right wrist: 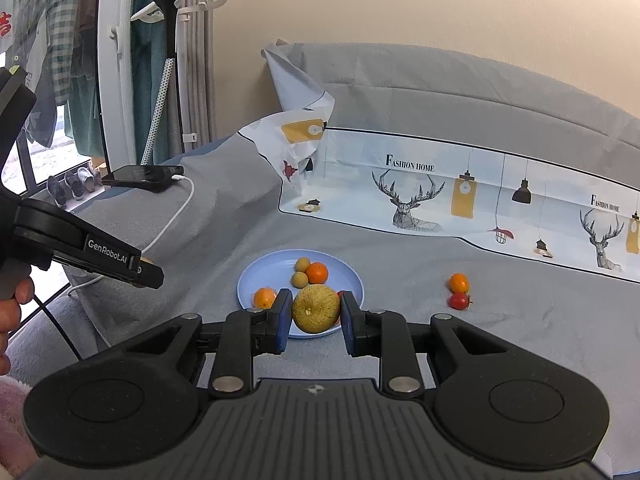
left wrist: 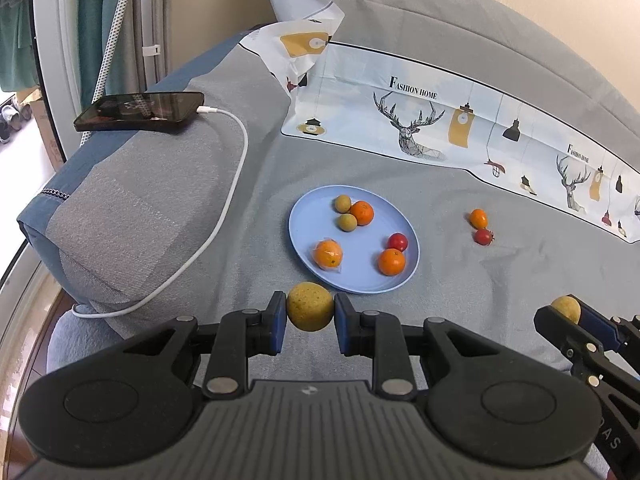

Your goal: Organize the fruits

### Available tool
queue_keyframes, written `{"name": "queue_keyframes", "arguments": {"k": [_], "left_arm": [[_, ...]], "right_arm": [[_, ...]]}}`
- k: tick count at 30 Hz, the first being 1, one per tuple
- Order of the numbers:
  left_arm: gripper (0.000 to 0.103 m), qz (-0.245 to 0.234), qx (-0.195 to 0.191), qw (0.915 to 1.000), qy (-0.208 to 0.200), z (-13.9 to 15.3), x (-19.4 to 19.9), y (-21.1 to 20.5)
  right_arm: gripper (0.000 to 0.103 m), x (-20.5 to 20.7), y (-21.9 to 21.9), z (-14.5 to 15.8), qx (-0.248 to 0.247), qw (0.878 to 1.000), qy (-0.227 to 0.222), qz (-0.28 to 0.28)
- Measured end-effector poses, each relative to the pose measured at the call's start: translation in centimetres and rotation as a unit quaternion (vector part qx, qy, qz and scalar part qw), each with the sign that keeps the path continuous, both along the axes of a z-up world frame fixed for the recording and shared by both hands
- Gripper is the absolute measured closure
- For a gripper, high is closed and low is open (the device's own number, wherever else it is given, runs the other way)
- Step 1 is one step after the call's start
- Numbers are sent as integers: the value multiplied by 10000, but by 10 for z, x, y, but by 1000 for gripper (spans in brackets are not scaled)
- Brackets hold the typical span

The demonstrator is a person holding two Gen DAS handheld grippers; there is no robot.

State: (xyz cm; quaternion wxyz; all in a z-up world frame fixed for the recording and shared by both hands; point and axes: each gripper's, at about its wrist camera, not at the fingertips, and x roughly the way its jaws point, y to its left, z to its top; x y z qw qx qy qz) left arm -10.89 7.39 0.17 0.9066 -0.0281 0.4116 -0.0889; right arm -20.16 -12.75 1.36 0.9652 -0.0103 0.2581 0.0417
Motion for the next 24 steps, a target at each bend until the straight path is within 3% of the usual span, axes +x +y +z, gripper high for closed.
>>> {"name": "queue_keyframes", "arguments": {"k": [24], "left_arm": [[75,47,47,9999,130,-7,16,-1]], "right_arm": [[76,16,-1,-7,117,9997,222,-64]]}}
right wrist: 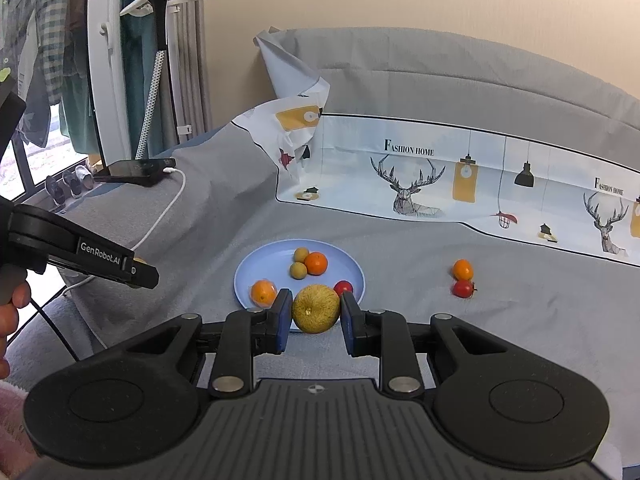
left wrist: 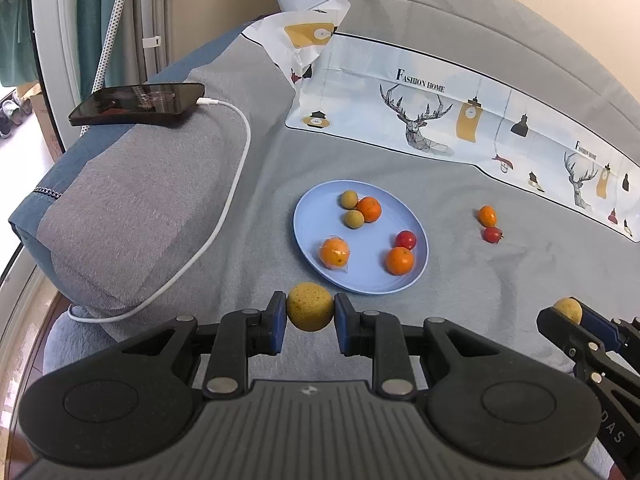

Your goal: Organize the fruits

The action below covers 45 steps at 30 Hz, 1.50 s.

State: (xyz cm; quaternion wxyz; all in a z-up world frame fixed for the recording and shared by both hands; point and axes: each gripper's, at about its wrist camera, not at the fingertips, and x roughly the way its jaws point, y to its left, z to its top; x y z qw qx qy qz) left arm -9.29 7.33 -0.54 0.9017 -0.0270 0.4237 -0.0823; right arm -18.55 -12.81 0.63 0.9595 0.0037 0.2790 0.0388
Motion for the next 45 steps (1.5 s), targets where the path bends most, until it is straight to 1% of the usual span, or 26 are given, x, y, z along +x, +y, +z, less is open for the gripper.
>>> {"name": "queue_keyframes", "arguments": {"k": [11,16,20,27,33,40,45], "left_arm": [[75,61,-56,10000,31,1,24,0],[75,75,-69,9999,51,0,43,-6],[75,33,-23,9999,104,-6,63,-17],[75,-74,73,9992,374,-31,108,-41],[75,-71,302,9978,592,-60,150,-61],[75,6,512,9957,772,-89,184,-67],[75,101,601,9940,912,-106,200,-68]], "right_arm": [[76,20,-1,-6,-4,9999,133,24],[76,40,-1,-12,7,9998,181,-3],[76,60,-2,-19,8,9997,259,35],[76,102,-4,-44,28,9986,522,100],[76,146,-5,-71,4,9970,773,105],[76,191,-1,-100,-55,9951,967,185],[76,215,3,-120,-138,9933,1112,276]]}}
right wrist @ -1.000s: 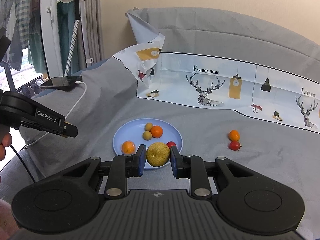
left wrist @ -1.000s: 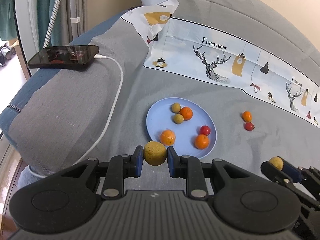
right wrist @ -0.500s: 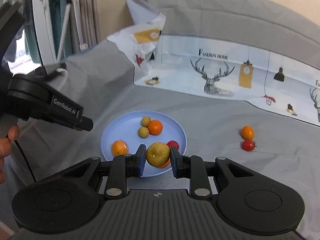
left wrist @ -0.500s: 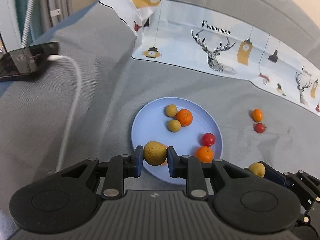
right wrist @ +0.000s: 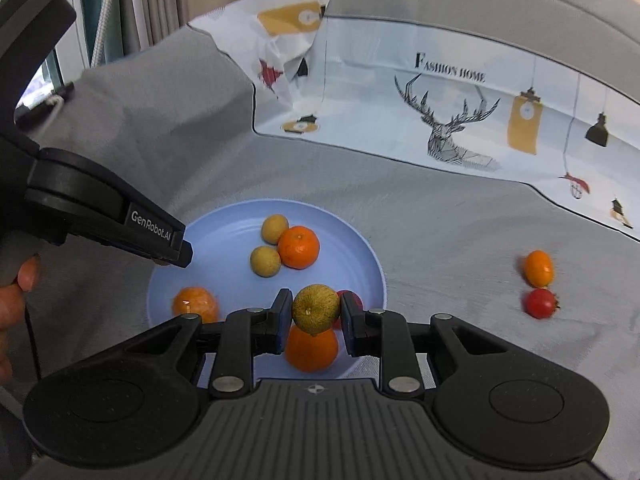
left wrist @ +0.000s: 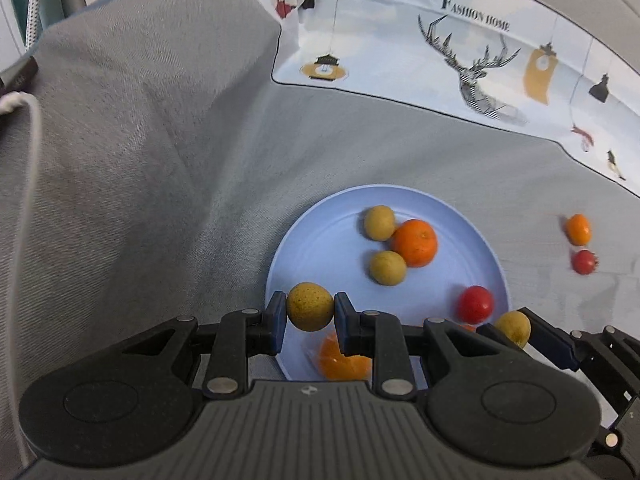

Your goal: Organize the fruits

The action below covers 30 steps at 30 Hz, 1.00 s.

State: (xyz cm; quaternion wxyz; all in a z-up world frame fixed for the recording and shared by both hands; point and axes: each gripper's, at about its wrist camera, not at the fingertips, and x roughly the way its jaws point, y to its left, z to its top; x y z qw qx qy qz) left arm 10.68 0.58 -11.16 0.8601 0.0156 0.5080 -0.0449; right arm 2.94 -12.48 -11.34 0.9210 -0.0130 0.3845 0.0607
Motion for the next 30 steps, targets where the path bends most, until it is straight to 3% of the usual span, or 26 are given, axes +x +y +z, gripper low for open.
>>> {"name": "queue_keyframes", "arguments": {"k": [3,4,5,7,10,15,21,30], "left_arm": [[73,36,61,10000,-11,-6,5,0],[56,17,47,10000,-47,-5,6,-1],[26,-7,20,10000,-71,-3,6,-1],[0,54,-84,9996,-270,5,0,1],[0,-49,-93,9990,-433,17,-10,1],[0,-224,-91,9992,-312,29,-44,4],[0,-269,-64,9991,-329,46,-108,15],[0,-202,43,9968,-769,74,-178,34]], "right_arm": [[76,10,4,-7,-65,9999,50,135],[75,13,5,-8,-73,9998,61,198],[74,15,7,-9,-89,9996,71,249],[50,16,8,-6,-91,9994,58,325],[31,8,7,3,-94,9993,13,354],[16,-26,-2,22,-163,9997,159,130],[11,-88,-9,47,-169,9993,254,-205],[7,-171,-4,89,-115,9976,-545,-404]]}}
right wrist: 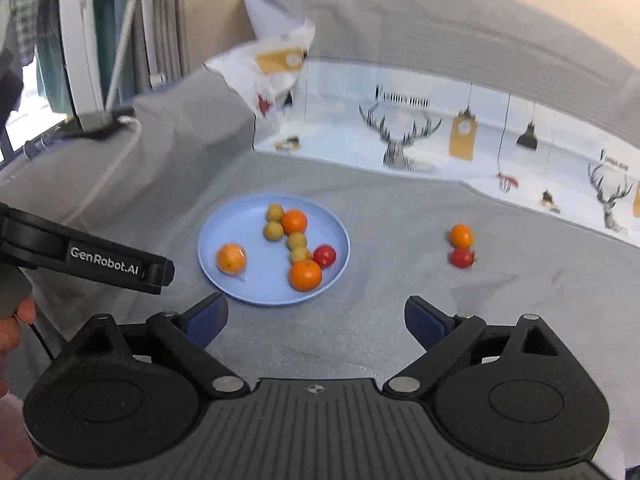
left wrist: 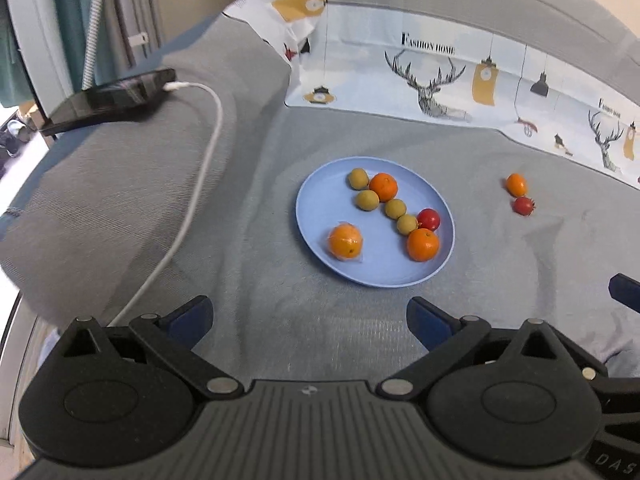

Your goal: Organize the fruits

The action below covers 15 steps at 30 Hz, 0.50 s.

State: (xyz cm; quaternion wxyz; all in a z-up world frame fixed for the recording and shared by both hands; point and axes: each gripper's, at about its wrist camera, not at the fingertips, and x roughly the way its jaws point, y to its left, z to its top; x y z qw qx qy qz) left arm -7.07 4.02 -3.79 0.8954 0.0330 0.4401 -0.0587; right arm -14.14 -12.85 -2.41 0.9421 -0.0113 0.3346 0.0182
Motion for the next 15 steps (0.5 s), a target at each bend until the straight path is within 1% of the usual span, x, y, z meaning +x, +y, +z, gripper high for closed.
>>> {"name": "queue_keyframes", "arguments": {"k": [3,6,9,15], "left_arm": [[0,17,-4,9999,-138,7,-16,2],[0,21,-29,9998,-182,13,-27,3],[0,56,-66,9996,-274,20,-35,6],[0,20,-109,9990,-434,31,-47,7]], "right_arm": [[7,-16,2,8,0,9998,-184,0],[3,-30,5,16,-5,9994,-357,41],[3,-40,10,23,-59,9986,-509,121],[1,-54,15,30,-131,9975,-670,194]]}}
